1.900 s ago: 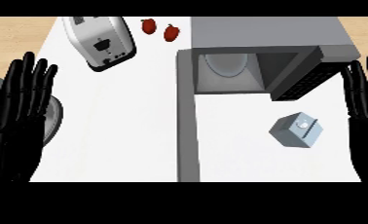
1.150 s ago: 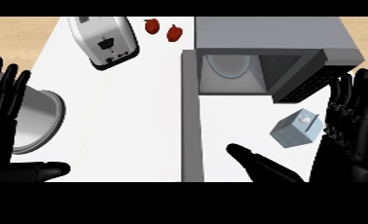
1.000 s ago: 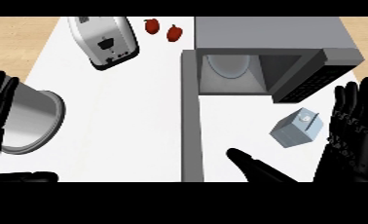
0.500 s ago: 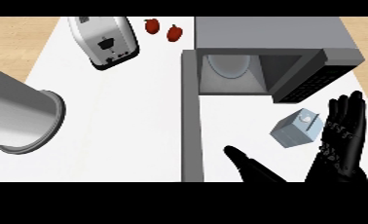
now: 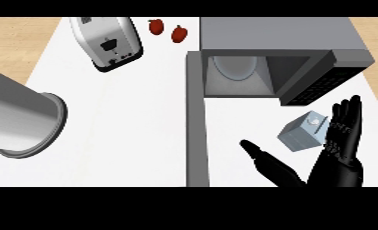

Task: Pick up the milk, place it into the microwave and close the microwave

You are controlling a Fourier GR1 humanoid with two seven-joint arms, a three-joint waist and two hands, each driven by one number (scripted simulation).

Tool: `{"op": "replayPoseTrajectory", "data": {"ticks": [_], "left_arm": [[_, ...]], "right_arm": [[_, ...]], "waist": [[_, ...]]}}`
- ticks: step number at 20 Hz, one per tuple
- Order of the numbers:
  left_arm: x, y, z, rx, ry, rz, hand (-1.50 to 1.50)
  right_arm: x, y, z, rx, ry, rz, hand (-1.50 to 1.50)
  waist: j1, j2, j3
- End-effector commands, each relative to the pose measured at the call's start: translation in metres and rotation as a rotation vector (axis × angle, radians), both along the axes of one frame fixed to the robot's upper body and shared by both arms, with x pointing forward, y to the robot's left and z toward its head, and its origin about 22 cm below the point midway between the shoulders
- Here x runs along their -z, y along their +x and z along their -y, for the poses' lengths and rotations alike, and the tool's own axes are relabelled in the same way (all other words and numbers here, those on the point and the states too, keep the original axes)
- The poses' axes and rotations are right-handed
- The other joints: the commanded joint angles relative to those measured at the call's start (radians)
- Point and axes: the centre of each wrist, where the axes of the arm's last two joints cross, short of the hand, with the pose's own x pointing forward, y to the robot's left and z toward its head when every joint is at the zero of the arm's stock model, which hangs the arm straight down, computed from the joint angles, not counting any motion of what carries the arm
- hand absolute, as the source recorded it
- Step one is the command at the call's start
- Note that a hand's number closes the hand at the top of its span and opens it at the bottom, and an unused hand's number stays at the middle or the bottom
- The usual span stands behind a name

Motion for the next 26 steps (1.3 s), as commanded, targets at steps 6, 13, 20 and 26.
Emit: {"op": "replayPoseTrajectory", "data": {"ticks": [6, 13, 20, 26], "left_arm": [[0.005, -0.029, -0.012, 0.019, -0.009, -0.012, -1.50], [-0.010, -0.023, -0.035, -0.012, 0.000, 0.003, -1.50], [0.001, -0.029, -0.023, -0.008, -0.003, 0.001, -1.50], [-0.001, -0.041, 0.003, 0.005, -0.001, 0.008, -1.50]], "right_arm": [[0.061, 0.005, 0.035, 0.125, 0.025, -0.048, -1.50], [0.105, -0.019, 0.067, 0.155, 0.052, -0.103, -1.50], [0.134, -0.022, 0.111, 0.137, 0.079, -0.088, -1.50], [0.165, -0.033, 0.104, 0.110, 0.075, -0.083, -1.50]], "waist": [[0.003, -0.001, 0.001], [-0.004, -0.001, 0.001], [-0.002, 0.000, 0.000], [-0.002, -0.001, 0.000]]}}
